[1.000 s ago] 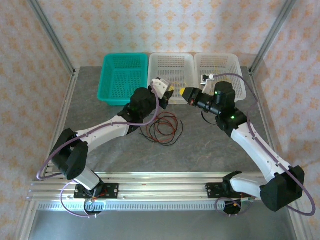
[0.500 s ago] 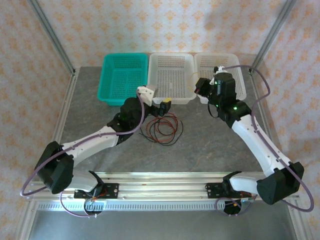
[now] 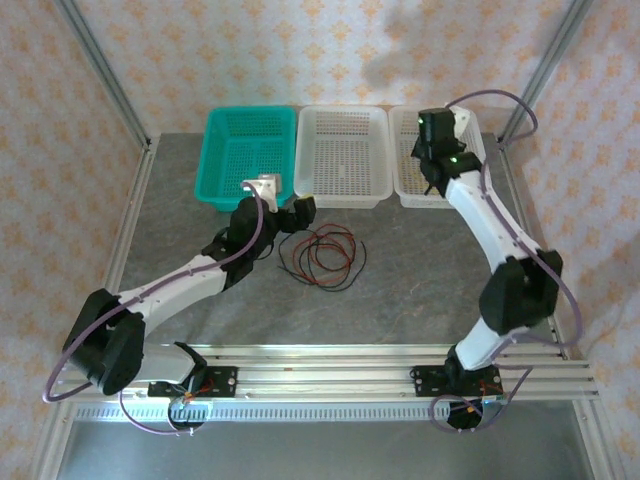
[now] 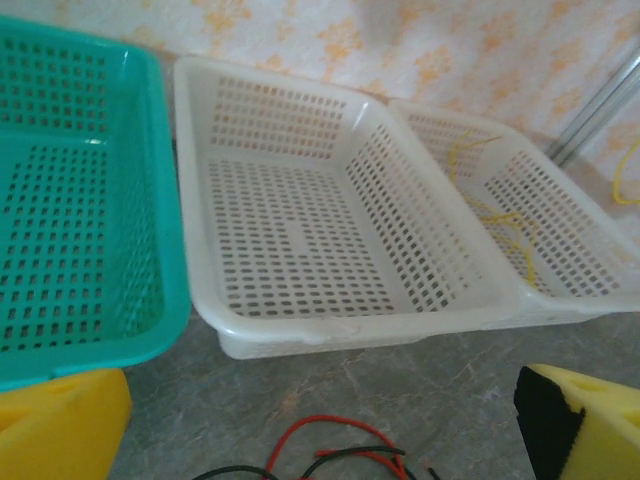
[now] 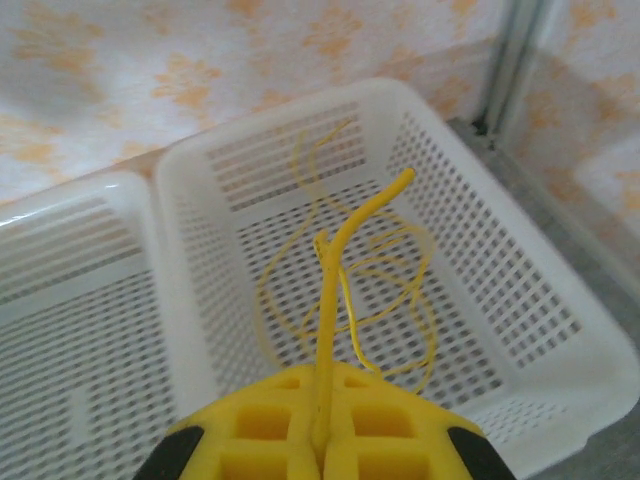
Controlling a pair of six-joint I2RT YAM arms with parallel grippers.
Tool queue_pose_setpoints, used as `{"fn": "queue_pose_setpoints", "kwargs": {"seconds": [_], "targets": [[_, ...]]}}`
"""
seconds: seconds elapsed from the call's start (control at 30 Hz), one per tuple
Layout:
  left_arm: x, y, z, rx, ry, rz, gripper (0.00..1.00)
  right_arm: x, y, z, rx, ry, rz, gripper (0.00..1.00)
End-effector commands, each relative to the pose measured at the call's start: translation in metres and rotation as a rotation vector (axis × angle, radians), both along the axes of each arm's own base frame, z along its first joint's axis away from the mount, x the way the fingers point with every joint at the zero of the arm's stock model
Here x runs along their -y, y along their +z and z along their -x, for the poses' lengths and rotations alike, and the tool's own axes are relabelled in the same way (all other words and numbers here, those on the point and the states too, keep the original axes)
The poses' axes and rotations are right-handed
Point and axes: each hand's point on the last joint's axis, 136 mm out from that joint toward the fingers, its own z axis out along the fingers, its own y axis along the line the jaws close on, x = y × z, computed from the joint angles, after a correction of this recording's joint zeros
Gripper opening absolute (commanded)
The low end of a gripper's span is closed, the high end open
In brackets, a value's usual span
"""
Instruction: Untangle the cables
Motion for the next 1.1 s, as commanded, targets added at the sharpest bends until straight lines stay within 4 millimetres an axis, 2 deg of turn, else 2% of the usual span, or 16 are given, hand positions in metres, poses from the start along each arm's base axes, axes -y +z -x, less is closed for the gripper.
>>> {"fn": "queue_pose_setpoints", "kwargs": {"seconds": [0.0,0.23,0.4,0.5,0.6,0.7,0.9,1.07], "targets": [[0.0,-0.005,-0.005,-0.086,0.01,-0.008,0.99,0.027,-0.011,-0.013,-0.098,-0.119,0.218,0.0],[0.004,-0.011,-0.006,-0.151,-0.006,-0.014,0.99,0.053,-0.057,-0.06,-0.249,-0.238,0.416,0.0],[0.004,-0.015,0.001,-0.116,-0.029,0.016,1.0,0.071,-0.095,-0.08,-0.329,-0.263,0.444,0.01],[0.005,-0.026,0.003,-0.154,-0.04,-0.005,0.99,0.076,-0.115,-0.085,-0.368,-0.26,0.451,0.08],[0.007,-0.038,0.006,-0.18,-0.056,-0.026,0.99,0.072,-0.126,-0.089,-0.387,-0.233,0.433,0.16],[0.008,-0.05,0.008,-0.216,-0.065,-0.054,0.99,0.066,-0.125,-0.09,-0.378,-0.2,0.39,0.31],[0.006,-0.062,0.011,-0.256,-0.042,-0.112,0.99,0.058,-0.094,-0.088,-0.31,-0.167,0.316,0.59],[0.003,-0.061,0.019,-0.26,-0.009,-0.148,1.0,0.045,-0.064,-0.075,-0.226,-0.127,0.208,0.64]]}}
